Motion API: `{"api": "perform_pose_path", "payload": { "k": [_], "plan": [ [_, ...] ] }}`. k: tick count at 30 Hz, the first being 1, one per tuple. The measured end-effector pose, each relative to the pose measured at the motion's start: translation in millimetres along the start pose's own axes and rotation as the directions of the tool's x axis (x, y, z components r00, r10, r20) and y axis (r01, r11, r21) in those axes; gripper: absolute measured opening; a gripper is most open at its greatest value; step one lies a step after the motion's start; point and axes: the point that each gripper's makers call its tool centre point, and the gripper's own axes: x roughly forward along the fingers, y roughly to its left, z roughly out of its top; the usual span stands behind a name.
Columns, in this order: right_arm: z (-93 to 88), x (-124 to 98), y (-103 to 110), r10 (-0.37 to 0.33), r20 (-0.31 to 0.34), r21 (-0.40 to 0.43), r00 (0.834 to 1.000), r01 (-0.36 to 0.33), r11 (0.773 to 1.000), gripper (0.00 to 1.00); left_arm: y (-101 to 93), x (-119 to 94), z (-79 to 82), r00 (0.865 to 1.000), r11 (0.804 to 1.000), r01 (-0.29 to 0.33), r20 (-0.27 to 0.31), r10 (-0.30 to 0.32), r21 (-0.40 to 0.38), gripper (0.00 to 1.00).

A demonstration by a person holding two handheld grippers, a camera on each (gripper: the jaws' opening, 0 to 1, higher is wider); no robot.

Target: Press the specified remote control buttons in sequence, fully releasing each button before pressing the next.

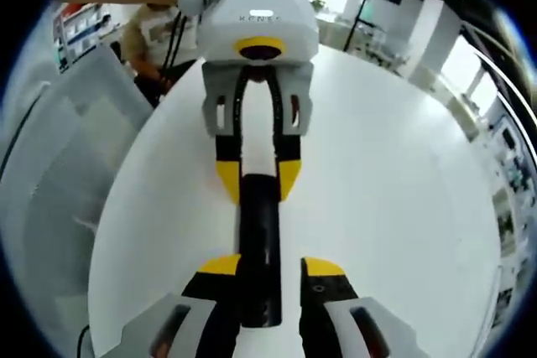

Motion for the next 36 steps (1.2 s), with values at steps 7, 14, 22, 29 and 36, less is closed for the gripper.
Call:
{"api": "perform_pose_path", "payload": {
  "k": [7, 14, 22, 29, 36],
  "plan": [
    [-6.9, -3.0, 2.0, 0.004, -0.001, 0.005, 1.0, -0.004, 1.0, 0.24, 0.4, 0.1, -0.1, 1.0, 1.0, -0.004, 0.003, 0.004, -0.002, 0.24],
    [-18.0, -3.9, 3.4, 0.007, -0.009, 0.019, 1.0, -0.007, 1.0, 0.25, 0.9, -0.1, -0.7, 1.0, 1.0, -0.008, 0.007, 0.008, -0.003, 0.24],
    [-27.5, -3.6, 4.0, 0.013, -0.018, 0.034, 1.0, -0.012, 0.999, 0.26, 1.7, -0.1, -1.7, 1.0, 1.0, -0.008, 0.007, 0.008, -0.002, 0.24],
    [-35.6, -2.0, 4.8, 0.02, -0.03, 0.04, 0.999, -0.018, 0.999, 0.26, 1.7, 0.0, -1.7, 1.0, 1.0, -0.007, 0.007, 0.007, -0.001, 0.24],
    [-41.2, -0.1, 4.2, 0.021, -0.035, 0.052, 0.999, -0.02, 0.998, 0.25, 1.4, 0.1, -1.9, 1.0, 1.0, -0.007, 0.007, 0.007, -0.002, 0.24]
  ]
}}
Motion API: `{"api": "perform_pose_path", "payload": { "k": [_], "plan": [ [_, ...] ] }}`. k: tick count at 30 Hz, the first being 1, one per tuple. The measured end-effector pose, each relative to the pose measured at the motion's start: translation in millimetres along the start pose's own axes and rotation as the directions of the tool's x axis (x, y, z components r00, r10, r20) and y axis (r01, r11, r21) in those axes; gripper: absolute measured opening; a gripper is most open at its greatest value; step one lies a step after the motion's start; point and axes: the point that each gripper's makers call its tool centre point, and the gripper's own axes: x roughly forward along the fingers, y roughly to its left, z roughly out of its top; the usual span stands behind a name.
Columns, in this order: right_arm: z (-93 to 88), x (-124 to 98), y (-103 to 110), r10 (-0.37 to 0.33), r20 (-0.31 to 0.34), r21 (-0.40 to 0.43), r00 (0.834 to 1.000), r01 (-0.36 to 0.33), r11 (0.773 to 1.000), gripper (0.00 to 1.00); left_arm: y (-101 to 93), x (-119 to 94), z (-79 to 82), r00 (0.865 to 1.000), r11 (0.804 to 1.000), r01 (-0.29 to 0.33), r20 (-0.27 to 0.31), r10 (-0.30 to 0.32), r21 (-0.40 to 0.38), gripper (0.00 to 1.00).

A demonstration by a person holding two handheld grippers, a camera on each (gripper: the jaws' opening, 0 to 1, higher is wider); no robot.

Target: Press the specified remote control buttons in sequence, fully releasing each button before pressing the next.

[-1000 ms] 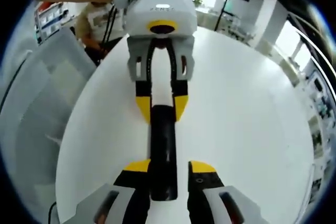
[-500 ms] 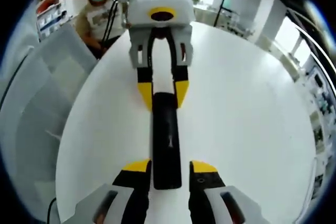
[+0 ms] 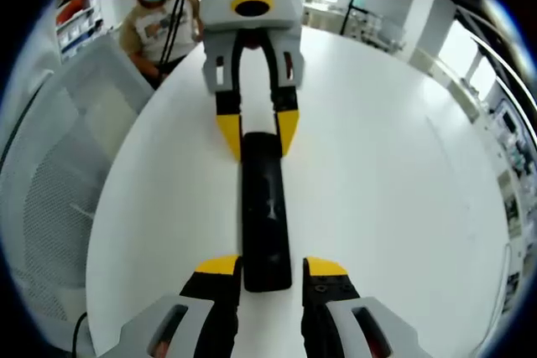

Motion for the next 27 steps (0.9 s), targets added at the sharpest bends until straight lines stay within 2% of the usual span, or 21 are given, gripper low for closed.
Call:
{"api": "perform_pose_path", "payload": {
  "k": [27],
  "plan": [
    [-9.0, 7.2, 4.1, 0.021, -0.029, -0.003, 0.999, -0.021, 1.0, 0.22, -0.4, 0.4, 0.0, 1.0, 1.0, 0.005, 0.004, -0.005, 0.002, 0.24]
  ]
}}
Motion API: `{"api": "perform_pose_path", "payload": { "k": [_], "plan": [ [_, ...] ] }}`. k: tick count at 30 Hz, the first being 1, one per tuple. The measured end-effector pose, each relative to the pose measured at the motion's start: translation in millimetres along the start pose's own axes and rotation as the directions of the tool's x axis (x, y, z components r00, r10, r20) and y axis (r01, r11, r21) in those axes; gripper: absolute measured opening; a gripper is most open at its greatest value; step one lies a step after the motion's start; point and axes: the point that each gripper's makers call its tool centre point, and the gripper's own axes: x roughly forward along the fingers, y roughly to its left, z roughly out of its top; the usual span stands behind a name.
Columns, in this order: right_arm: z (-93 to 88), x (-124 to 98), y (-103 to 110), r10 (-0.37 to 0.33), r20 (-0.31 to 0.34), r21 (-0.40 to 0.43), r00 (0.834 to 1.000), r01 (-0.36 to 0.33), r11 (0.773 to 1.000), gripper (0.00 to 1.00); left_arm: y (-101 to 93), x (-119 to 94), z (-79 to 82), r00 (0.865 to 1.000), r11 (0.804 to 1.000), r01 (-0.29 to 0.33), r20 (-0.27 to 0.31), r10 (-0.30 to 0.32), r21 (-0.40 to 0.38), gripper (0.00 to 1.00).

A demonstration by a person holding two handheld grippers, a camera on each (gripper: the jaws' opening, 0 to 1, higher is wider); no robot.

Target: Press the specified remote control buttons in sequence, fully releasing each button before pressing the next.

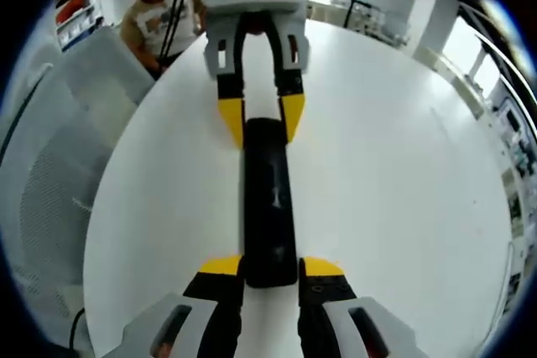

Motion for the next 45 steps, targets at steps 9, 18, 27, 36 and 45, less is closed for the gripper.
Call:
{"api": "perform_pose_path", "payload": {
  "k": [9, 18, 27, 36, 45],
  "plan": [
    [-0.3, 1.1, 0.6, 0.007, -0.006, -0.009, 1.0, -0.007, 1.0, 0.21, -0.2, 0.0, 0.1, 1.0, 1.0, -0.002, -0.003, 0.002, 0.001, 0.24],
    [-0.2, 1.2, 0.3, 0.007, -0.004, -0.013, 1.0, -0.007, 1.0, 0.2, 0.1, -0.1, 0.3, 1.0, 1.0, -0.001, -0.006, 0.001, 0.003, 0.24],
    [0.1, 1.2, 0.3, 0.002, -0.001, -0.007, 1.0, -0.002, 1.0, 0.2, 0.6, -0.3, 0.1, 1.0, 1.0, -0.001, -0.008, 0.001, 0.001, 0.24],
    [0.3, 1.1, -0.1, -0.005, 0.006, -0.001, 1.0, 0.005, 1.0, 0.19, 0.2, -0.5, 0.4, 1.0, 1.0, 0.001, 0.003, -0.001, -0.009, 0.24],
    [-0.1, 1.0, 0.3, -0.01, 0.009, -0.005, 1.0, 0.01, 1.0, 0.19, -0.1, -0.2, 0.4, 1.0, 1.0, -0.001, -0.006, 0.001, -0.002, 0.24]
  ]
}}
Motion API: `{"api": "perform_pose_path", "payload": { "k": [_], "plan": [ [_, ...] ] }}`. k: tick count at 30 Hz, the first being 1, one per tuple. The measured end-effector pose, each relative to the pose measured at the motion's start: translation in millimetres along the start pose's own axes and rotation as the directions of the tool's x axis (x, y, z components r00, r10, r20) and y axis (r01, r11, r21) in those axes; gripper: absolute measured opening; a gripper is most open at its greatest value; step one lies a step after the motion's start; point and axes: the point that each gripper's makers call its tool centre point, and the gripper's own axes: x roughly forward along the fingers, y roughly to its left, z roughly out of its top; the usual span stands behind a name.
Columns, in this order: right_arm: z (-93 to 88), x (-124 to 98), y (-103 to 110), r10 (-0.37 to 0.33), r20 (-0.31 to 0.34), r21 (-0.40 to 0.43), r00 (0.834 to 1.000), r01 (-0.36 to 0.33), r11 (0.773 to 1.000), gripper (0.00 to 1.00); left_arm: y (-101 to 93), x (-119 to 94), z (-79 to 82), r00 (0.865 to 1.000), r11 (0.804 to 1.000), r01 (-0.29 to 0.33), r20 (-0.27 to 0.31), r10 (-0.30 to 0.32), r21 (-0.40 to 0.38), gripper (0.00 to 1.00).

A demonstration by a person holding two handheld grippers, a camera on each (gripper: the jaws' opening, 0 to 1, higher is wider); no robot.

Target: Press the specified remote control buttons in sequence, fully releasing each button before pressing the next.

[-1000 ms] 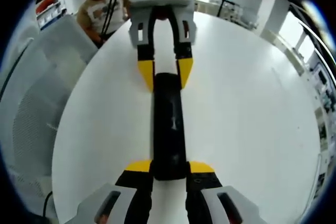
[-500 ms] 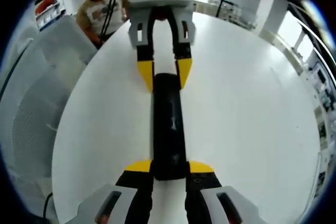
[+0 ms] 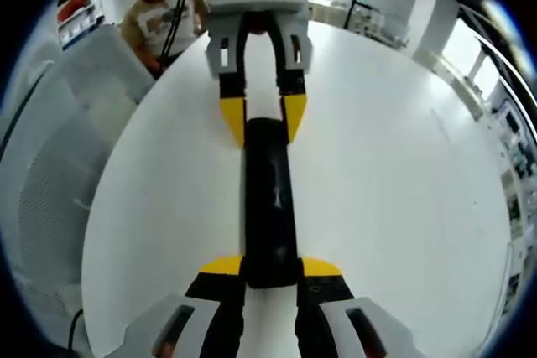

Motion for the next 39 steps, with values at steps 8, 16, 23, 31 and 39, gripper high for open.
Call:
{"api": "perform_pose_path", "payload": {
  "k": [8, 16, 23, 31, 39],
  "plan": [
    [-0.1, -0.1, -0.5, -0.007, 0.003, 0.003, 1.0, 0.007, 1.0, 0.19, 0.2, 0.0, 0.8, 1.0, 1.0, -0.006, -0.003, 0.006, -0.003, 0.24],
    [-0.3, -1.1, -1.9, -0.018, 0.008, 0.005, 1.0, 0.018, 1.0, 0.19, 2.4, 0.8, 1.9, 1.0, 1.0, -0.007, -0.01, 0.007, 0.013, 0.24],
    [1.1, -6.5, -9.2, -0.041, 0.021, 0.006, 0.999, 0.041, 0.999, 0.19, 10.2, -2.2, 6.4, 1.0, 0.999, -0.019, -0.012, 0.02, 0.029, 0.24],
    [4.3, -10.7, -24.1, -0.096, 0.043, 0.01, 0.994, 0.095, 0.995, 0.19, 26.7, -8.8, 12.6, 0.998, 0.997, -0.057, -0.004, 0.057, 0.06, 0.24],
    [7.4, -10.4, -41.9, -0.147, 0.05, 0.006, 0.988, 0.147, 0.989, 0.19, 45.1, -9.8, 12.2, 0.996, 0.992, -0.093, -0.009, 0.094, 0.086, 0.24]
  ]
}}
